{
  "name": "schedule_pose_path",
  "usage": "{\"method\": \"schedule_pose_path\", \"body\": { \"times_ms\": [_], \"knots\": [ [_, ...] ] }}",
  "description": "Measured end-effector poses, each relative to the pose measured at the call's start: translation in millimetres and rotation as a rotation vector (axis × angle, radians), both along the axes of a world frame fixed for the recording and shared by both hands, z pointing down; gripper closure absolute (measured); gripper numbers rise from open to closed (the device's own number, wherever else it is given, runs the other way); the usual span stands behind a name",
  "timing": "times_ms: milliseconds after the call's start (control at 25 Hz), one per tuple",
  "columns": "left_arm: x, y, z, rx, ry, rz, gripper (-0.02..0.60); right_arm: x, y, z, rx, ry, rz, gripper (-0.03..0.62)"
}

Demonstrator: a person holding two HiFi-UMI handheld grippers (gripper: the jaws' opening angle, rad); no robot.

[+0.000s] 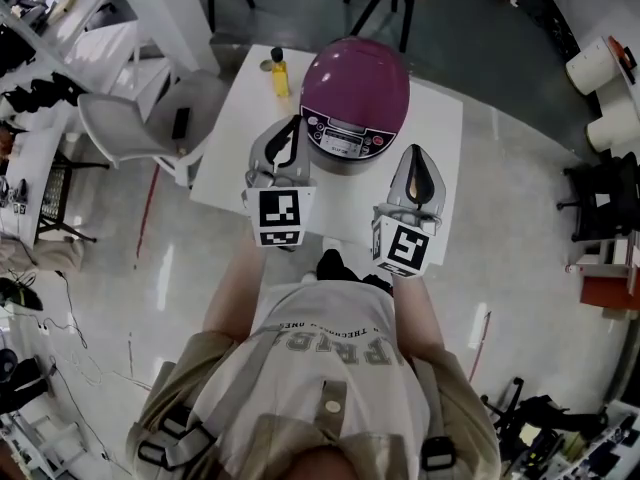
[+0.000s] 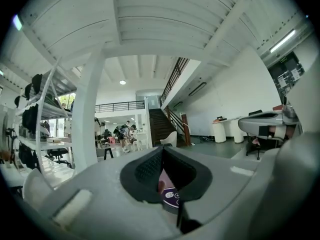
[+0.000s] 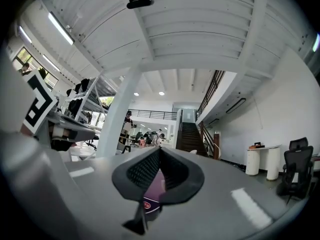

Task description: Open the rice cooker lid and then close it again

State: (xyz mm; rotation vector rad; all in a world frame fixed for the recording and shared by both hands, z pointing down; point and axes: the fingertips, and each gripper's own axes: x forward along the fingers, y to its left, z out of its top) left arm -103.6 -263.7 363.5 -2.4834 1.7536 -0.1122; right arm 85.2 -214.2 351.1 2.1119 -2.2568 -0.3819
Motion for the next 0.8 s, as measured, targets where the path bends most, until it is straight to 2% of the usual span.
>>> {"method": "schedule_pose_path", "body": {
  "times_ms": [160,440,800],
  "knots": [
    [-0.7,6.2,-9.2,0.046,0.049,0.002,0.572,-4.4,6.0,-2.5,0.022,-0.006,-0.01,0.592],
    [-7.7,10.5,-18.1,0.087,0.085,-0.008,0.572,-7.0,10.8,-6.8,0.045,-0.009,-0.016,0.592],
    [-3.2,8.2,-8.6,0.089,0.038,0.006,0.572,-5.0,8.8,-2.2,0.036,-0.029,0.002,0.594]
  ]
}}
